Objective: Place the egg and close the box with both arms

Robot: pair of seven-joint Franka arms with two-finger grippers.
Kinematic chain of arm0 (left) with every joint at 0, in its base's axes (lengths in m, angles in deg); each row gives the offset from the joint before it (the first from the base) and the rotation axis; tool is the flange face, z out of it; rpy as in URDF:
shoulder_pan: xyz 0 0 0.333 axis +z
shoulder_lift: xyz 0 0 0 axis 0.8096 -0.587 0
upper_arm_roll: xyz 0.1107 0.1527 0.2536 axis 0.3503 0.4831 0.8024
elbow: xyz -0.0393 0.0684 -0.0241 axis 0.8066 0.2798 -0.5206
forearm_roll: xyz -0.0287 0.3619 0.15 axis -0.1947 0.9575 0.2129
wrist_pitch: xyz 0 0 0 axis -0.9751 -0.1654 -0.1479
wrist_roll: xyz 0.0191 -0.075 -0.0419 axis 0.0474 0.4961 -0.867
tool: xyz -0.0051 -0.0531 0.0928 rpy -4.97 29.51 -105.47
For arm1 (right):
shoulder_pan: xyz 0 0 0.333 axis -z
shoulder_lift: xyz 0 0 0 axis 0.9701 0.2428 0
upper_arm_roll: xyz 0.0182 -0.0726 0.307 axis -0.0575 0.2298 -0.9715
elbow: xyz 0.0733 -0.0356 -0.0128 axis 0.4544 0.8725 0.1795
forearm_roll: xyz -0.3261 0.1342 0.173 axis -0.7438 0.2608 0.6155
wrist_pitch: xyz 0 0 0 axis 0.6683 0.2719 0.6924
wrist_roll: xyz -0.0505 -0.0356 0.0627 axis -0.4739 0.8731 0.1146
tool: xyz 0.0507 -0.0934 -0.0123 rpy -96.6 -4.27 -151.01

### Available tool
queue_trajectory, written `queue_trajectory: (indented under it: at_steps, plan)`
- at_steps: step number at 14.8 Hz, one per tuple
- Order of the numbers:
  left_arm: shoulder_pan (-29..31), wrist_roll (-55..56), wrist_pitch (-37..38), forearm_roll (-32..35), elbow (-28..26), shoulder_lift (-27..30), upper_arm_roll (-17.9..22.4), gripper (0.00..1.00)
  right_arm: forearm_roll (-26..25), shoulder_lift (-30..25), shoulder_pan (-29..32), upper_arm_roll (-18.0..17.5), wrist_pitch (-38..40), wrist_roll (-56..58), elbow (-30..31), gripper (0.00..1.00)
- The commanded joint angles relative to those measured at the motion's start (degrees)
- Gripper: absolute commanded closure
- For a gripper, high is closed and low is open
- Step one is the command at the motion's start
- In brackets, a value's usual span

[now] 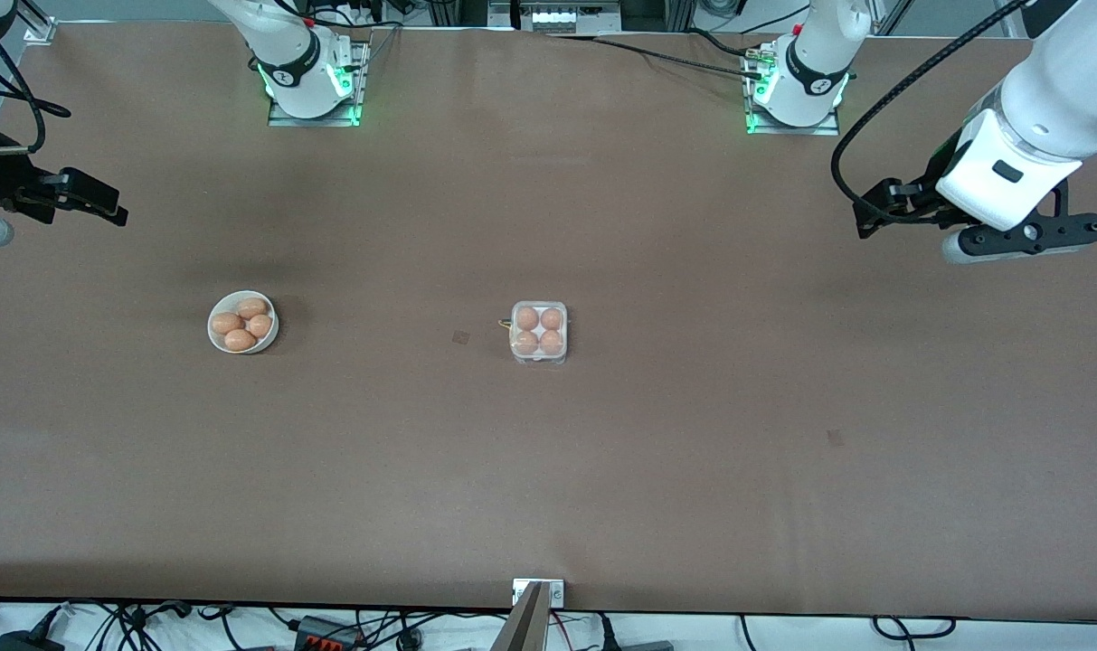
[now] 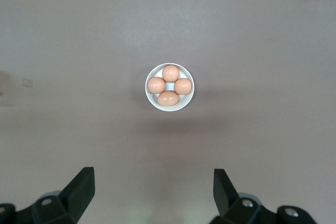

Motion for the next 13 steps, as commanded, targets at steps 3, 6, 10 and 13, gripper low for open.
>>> queue_trajectory:
  at_steps: [3, 6, 10, 13]
  plan:
    - [2.04, -6.06, -3.27, -2.54, -6.90, 4.06, -0.09, 0.00, 0.68, -0.20, 0.37, -0.52, 0.36, 0.52, -0.31, 0.00]
    - [3.18, -6.32, -3.97, -3.87, -7.34, 4.15, -0.09, 0.00, 0.68, -0.20, 0.37, -0.52, 0.36, 0.44, -0.31, 0.00]
    - [3.09, -6.23, -3.97, -3.87, -7.26, 4.15, -0.09, 0.00, 0.68, -0.20, 0.37, -0.61, 0.36, 0.52, -0.31, 0.00]
    - [3.09, -6.23, -3.97, -3.87, -7.26, 4.15, -0.09, 0.00, 0.68, -0.20, 0.37, -0.61, 0.36, 0.52, -0.31, 0.00]
